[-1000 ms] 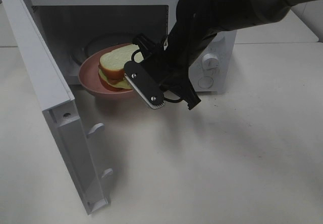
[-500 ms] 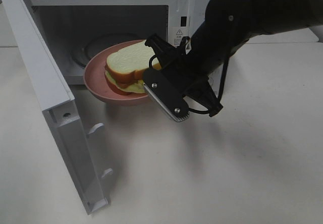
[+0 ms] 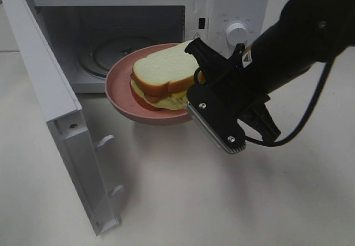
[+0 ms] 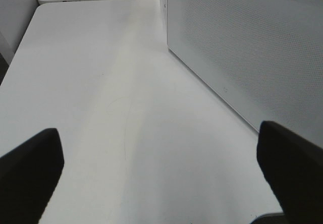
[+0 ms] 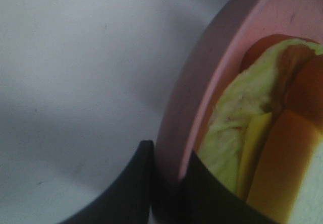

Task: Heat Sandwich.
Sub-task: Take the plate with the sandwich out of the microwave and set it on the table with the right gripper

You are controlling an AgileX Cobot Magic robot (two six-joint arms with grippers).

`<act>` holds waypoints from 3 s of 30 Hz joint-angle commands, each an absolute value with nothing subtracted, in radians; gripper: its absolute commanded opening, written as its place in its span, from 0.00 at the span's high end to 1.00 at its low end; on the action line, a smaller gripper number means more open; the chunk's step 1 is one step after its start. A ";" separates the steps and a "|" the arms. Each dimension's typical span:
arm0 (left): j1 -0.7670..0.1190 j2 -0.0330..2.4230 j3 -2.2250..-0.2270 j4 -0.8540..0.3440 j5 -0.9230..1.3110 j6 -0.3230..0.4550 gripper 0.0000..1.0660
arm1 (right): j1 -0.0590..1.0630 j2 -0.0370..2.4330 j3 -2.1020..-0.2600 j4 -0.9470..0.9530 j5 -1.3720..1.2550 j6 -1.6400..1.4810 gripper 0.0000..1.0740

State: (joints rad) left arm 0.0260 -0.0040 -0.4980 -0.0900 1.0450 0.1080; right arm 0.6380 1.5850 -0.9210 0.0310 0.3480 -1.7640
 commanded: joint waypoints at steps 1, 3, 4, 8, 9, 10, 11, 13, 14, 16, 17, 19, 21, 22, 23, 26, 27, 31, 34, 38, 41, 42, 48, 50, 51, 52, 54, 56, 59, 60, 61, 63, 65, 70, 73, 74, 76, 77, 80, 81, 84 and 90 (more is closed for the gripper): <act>0.028 -0.031 -0.496 -0.094 1.029 0.105 0.06 | 0.643 1.516 -0.883 0.038 0.344 -1.746 0.99; 0.028 -0.031 -0.496 -0.094 1.029 0.105 0.06 | 0.643 1.486 -0.857 0.038 0.353 -1.746 0.99; 0.028 -0.031 -0.496 -0.094 1.029 0.105 0.06 | 0.643 1.473 -0.844 0.037 0.354 -1.744 0.99; 0.028 -0.031 -0.496 -0.094 1.029 0.105 0.06 | 0.643 1.409 -0.781 0.034 0.352 -1.725 0.99; 0.028 -0.031 -0.496 -0.094 1.029 0.105 0.06 | 0.643 1.392 -0.764 0.034 0.352 -1.722 0.99; 0.028 -0.031 -0.496 -0.094 1.029 0.105 0.06 | 0.643 1.373 -0.748 0.034 0.352 -1.718 0.99; 0.028 -0.031 -0.496 -0.094 1.029 0.105 0.06 | 0.643 1.339 -0.720 0.033 0.352 -1.705 0.99; 0.028 -0.031 -0.496 -0.094 1.029 0.105 0.06 | 0.643 1.321 -0.706 0.033 0.352 -1.698 0.99; 0.028 -0.031 -0.496 -0.094 1.029 0.105 0.06 | 0.643 1.305 -0.694 0.033 0.353 -1.692 0.99; 0.028 -0.031 -0.496 -0.094 1.029 0.105 0.06 | 0.643 1.267 -0.662 0.033 0.353 -1.683 0.99; 0.028 -0.031 -0.496 -0.094 1.029 0.105 0.06 | 0.643 1.248 -0.648 0.031 0.353 -1.675 0.99; 0.028 -0.031 -0.496 -0.094 1.029 0.105 0.06 | 0.643 1.187 -0.610 0.025 0.358 -1.647 1.00; 0.028 -0.031 -0.496 -0.094 1.029 0.105 0.06 | 0.643 1.171 -0.600 0.019 0.361 -1.637 1.00; 0.028 -0.031 -0.496 -0.094 1.029 0.105 0.06 | 0.643 1.151 -0.588 0.007 0.367 -1.621 1.00; 0.028 -0.031 -0.496 -0.094 1.029 0.105 0.06 | 0.643 1.117 -0.566 -0.018 0.385 -1.591 1.00; 0.028 -0.031 -0.496 -0.094 1.029 0.105 0.06 | 0.643 1.079 -0.546 -0.042 0.406 -1.565 1.00; 0.028 -0.031 -0.496 -0.094 1.029 0.105 0.06 | 0.643 1.061 -0.534 -0.053 0.412 -1.550 1.00; 0.028 -0.031 -0.496 -0.094 1.029 0.105 0.06 | 0.643 0.996 -0.491 -0.080 0.440 -1.493 1.00; 0.028 -0.031 -0.496 -0.094 1.029 0.105 0.06 | 0.643 0.935 -0.451 -0.120 0.469 -1.436 1.00; 0.028 -0.031 -0.496 -0.094 1.029 0.105 0.06 | 0.643 0.897 -0.431 -0.162 0.487 -1.345 1.00; 0.028 -0.031 -0.496 -0.094 1.029 0.105 0.06 | 0.643 0.885 -0.424 -0.186 0.496 -1.286 1.00; 0.028 -0.031 -0.496 -0.094 1.029 0.105 0.06 | 0.643 0.885 -0.423 -0.221 0.514 -1.216 1.00; 0.028 -0.031 -0.496 -0.094 1.029 0.105 0.06 | 0.643 0.885 -0.423 -0.372 0.557 -1.001 1.00; 0.028 -0.031 -0.496 -0.094 1.029 0.105 0.06 | 0.643 0.885 -0.423 -0.422 0.572 -0.917 1.00; 0.028 -0.031 -0.496 -0.094 1.029 0.105 0.06 | 0.643 0.885 -0.423 -0.451 0.583 -0.872 1.00; 0.028 -0.031 -0.496 -0.094 1.029 0.105 0.06 | 0.643 0.885 -0.423 -0.479 0.593 -0.828 1.00; 0.028 -0.031 -0.496 -0.094 1.029 0.105 0.06 | 0.643 0.885 -0.423 -0.503 0.602 -0.794 1.00; 0.028 -0.031 -0.496 -0.094 1.029 0.105 0.06 | 0.643 0.885 -0.423 -0.564 0.632 -0.677 1.00; 0.028 -0.031 -0.496 -0.094 1.029 0.105 0.06 | 0.643 0.885 -0.423 -0.601 0.661 -0.582 1.00; 0.028 -0.031 -0.496 -0.094 1.029 0.105 0.06 | 0.643 0.885 -0.423 -0.610 0.671 -0.551 1.00; 0.028 -0.031 -0.496 -0.094 1.029 0.105 0.06 | 0.643 0.885 -0.423 -0.621 0.681 -0.523 1.00; 0.028 -0.031 -0.496 -0.094 1.029 0.105 0.06 | 0.643 0.885 -0.423 -0.633 0.705 -0.453 1.00; 0.028 -0.031 -0.496 -0.094 1.029 0.105 0.06 | 0.643 0.885 -0.423 -0.647 0.735 -0.388 1.00; 0.028 -0.031 -0.496 -0.094 1.029 0.105 0.06 | 0.643 0.888 -0.423 -0.691 0.823 -0.222 1.00; 0.028 -0.031 -0.496 -0.094 1.029 0.105 0.06 | 0.643 0.888 -0.423 -0.728 0.862 -0.127 1.00; 0.028 -0.031 -0.496 -0.094 1.029 0.105 0.06 | 0.643 0.888 -0.423 -0.738 0.876 -0.095 1.00; 0.028 -0.031 -0.496 -0.094 1.029 0.105 0.06 | 0.643 0.888 -0.423 -0.771 0.910 0.000 1.00; 0.028 -0.031 -0.496 -0.094 1.029 0.105 0.06 | 0.643 0.888 -0.423 -0.771 0.910 0.000 1.00; 0.028 -0.031 -0.496 -0.094 1.029 0.105 0.06 | 0.643 0.892 -0.423 -0.801 0.921 0.123 1.00; 0.028 -0.031 -0.496 -0.094 1.029 0.105 0.06 | 0.643 0.892 -0.423 -0.801 0.921 0.123 1.00; 0.028 -0.031 -0.496 -0.094 1.029 0.105 0.06 | 0.641 0.949 -0.439 -0.817 0.942 0.211 1.00; 0.028 -0.031 -0.496 -0.094 1.029 0.105 0.06 | 0.639 1.059 -0.493 -0.856 0.947 0.323 1.00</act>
State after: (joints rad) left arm 0.0260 -0.0040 -0.4980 -0.0900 1.0450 0.1080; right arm 0.6380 1.0340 -0.4690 -0.7960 0.9400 0.2780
